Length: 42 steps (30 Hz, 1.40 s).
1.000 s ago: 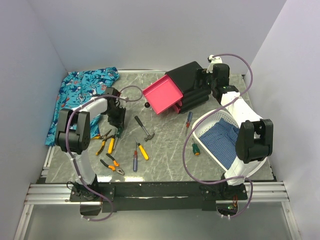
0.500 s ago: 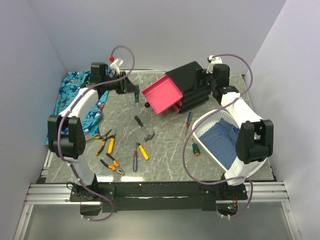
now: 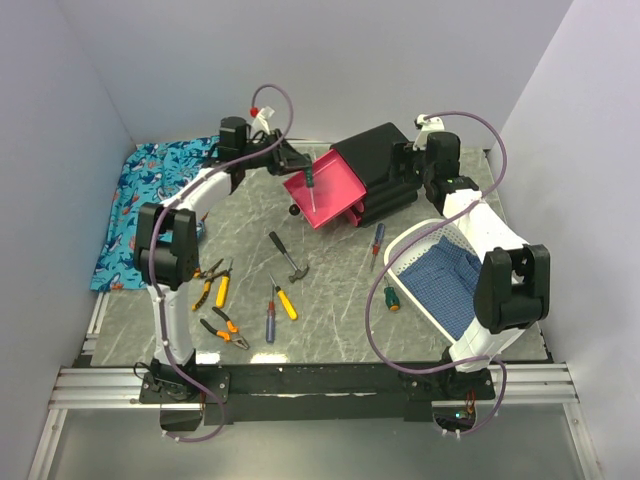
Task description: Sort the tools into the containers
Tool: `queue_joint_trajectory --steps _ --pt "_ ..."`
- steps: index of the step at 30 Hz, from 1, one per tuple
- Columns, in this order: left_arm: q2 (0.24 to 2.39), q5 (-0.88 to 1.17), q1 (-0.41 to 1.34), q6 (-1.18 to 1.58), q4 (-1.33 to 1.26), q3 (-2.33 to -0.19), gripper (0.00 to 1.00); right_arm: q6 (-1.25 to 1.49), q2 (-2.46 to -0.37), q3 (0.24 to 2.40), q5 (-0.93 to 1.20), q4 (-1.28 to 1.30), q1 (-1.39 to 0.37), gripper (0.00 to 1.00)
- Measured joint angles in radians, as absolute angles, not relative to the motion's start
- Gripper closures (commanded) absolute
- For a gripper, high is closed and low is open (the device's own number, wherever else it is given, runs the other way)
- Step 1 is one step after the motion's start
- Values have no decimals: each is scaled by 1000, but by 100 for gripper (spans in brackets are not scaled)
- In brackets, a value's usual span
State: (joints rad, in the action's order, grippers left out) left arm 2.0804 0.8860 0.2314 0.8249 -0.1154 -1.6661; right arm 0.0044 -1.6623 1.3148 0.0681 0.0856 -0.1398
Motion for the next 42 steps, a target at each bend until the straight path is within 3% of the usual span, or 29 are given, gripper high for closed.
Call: queue_joint_trajectory --steps 13,16,17,19,23,28,34,37,42 --pt "2112 654 314 690 67 -1764 96 1 -1662 1314 68 83 -140 7" --pt "2115 606 305 646 130 -1765 78 0 -1662 1314 68 83 -140 7" --pt "2120 600 302 636 144 -1768 64 0 -1662 1314 68 82 -140 7" --pt "2128 590 300 615 158 -1770 46 -1 -1661 1311 68 80 -140 7" --pt "2146 575 308 574 206 -1783 32 -2 -1659 1308 68 75 -140 7" --pt "2146 556 317 522 250 -1837 26 -6 -1659 1308 68 74 -140 7" --pt "2058 390 318 389 353 -1868 27 -6 -1659 1308 68 75 -140 7" --pt "1895 305 313 297 393 -1703 22 -8 -1659 1308 68 75 -140 7" --pt "1571 225 305 107 476 -1313 23 -10 -1659 1308 68 75 -140 7"
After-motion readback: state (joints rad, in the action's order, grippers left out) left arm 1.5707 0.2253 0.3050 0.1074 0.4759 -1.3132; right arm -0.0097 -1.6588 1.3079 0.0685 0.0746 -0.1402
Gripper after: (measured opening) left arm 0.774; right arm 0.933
